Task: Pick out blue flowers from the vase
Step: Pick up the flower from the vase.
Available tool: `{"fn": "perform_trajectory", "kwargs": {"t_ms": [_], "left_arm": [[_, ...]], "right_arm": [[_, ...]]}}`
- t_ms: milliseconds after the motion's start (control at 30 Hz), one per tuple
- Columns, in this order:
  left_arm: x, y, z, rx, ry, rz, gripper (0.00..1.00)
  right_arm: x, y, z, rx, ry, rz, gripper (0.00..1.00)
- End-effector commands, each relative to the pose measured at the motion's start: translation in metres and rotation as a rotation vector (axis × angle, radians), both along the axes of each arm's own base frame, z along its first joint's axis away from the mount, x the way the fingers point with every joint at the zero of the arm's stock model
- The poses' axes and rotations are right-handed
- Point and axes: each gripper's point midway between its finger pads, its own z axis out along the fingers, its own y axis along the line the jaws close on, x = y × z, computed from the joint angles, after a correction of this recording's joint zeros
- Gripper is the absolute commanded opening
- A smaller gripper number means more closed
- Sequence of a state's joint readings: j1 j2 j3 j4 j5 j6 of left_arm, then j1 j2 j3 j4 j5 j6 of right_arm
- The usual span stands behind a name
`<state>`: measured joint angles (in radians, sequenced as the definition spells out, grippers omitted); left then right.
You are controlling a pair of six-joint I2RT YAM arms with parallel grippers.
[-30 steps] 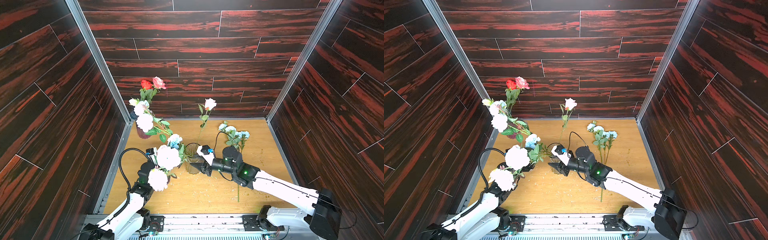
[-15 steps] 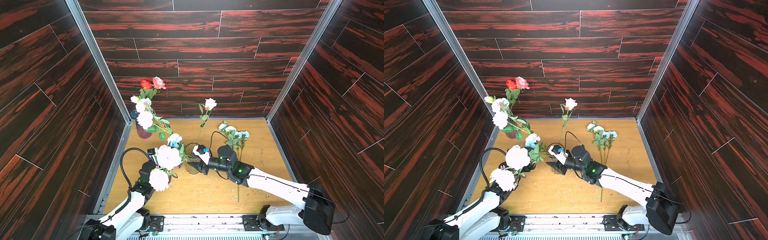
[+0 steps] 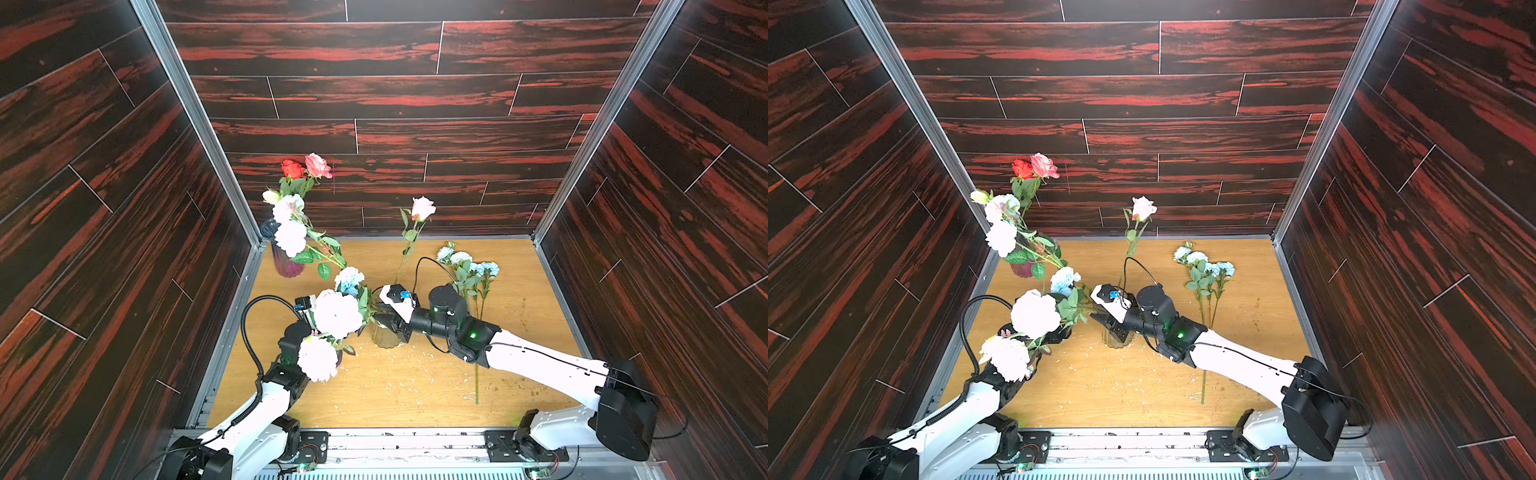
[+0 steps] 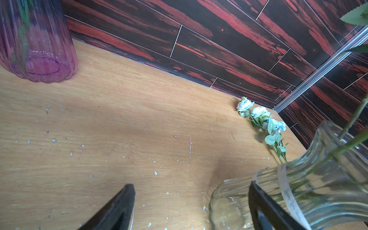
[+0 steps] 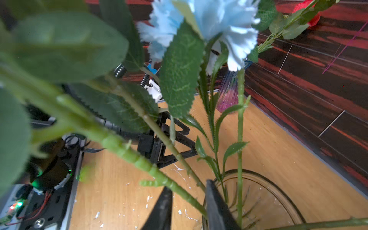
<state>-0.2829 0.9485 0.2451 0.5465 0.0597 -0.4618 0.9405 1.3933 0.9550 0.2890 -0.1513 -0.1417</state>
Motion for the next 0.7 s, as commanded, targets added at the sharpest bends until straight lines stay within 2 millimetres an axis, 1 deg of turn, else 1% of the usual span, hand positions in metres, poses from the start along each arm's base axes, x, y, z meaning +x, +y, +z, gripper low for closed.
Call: {"fn": "perform_trajectory", "kwargs": {"t_ms": [0, 100, 300, 433, 667], "left_arm": [[0.004, -0.003, 0.014, -0.004, -0.036, -0.008, 0.91], [0.005, -0.003, 0.014, -0.003, -0.035, -0.008, 0.9], [0.005, -0.003, 0.014, -0.004, -0.035, -0.008, 0.9], [0.005, -0.004, 0.014, -0.005, -0.035, -0.011, 0.9], [0.005, -0.004, 0.015, -0.005, -0.037, -0.012, 0.9]], "right_arm": [[0.003, 0.005, 0.014, 0.028, -0.02, -0.003, 0.26], [0.004, 0.004, 0.014, 0.03, -0.02, -0.009, 0.18], [0.006, 0.002, 0.018, 0.036, -0.021, -0.021, 0.08], [0.009, 0.002, 0.026, 0.027, -0.038, -0.034, 0.05], [0.017, -0.003, 0.042, 0.019, -0.08, -0.079, 0.03]]}}
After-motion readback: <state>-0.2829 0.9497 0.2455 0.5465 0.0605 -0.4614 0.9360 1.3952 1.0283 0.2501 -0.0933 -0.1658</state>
